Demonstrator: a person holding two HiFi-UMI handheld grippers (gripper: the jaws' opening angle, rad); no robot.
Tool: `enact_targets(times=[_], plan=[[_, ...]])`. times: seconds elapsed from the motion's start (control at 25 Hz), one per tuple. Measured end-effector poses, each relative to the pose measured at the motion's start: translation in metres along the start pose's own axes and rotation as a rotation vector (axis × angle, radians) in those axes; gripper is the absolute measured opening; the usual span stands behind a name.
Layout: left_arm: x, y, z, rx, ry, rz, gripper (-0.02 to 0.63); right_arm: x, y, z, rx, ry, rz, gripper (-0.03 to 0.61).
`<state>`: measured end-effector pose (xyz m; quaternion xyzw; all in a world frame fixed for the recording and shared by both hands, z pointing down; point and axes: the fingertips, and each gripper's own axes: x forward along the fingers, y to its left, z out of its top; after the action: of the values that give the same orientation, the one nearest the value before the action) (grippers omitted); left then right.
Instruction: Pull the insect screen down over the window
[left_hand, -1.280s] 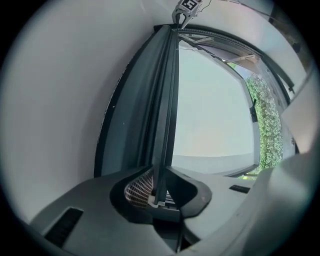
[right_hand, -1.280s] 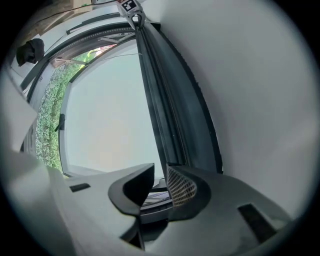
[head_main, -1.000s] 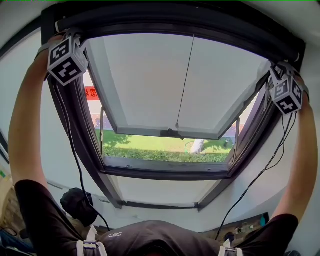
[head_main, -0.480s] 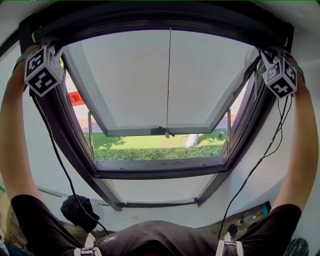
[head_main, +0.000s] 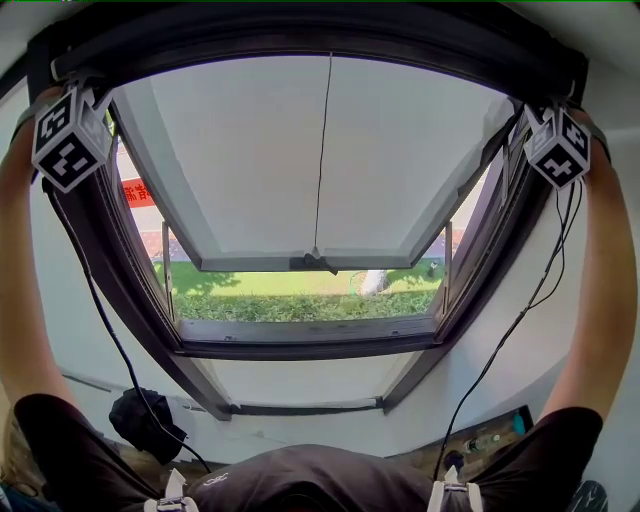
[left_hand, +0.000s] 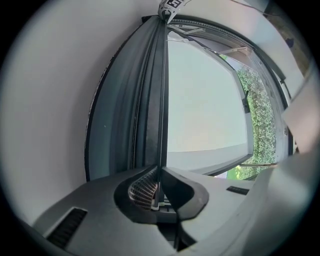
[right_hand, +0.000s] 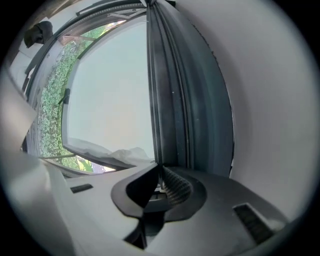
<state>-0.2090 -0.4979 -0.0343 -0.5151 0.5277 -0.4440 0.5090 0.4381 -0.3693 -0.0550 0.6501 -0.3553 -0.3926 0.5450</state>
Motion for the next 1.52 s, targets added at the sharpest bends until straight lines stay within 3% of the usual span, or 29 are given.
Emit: enact_targets(times=[0.12,0.4,0.76,1.12,1.52], plan=[[0.000,0.000,0.000,0.007,0.018,-0.009,0.038,0.001,0.000,0.000,0.004,0.007,0.036,0.031],[-0.003,0.002,-0.003,0.025,0.031,0.015,0.035,-0.002,0.004,0.001,-0.047,0.032,0.017,0.026],[-0.009,-0.046,-0.003,0.096,0.020,-0.140,0.025,-0.013,0.051,-0.007,-0.075,0.049,0.146,0.023],[-0.015,-0.061,-0.006,0.101,0.011,-0.175,0.025,-0.020,0.064,-0.006,-0.095,0.077,0.168,0.022],[-0.019,-0.136,-0.009,0.114,-0.016,-0.251,0.025,-0.024,0.138,-0.015,-0.132,0.081,0.248,0.021]])
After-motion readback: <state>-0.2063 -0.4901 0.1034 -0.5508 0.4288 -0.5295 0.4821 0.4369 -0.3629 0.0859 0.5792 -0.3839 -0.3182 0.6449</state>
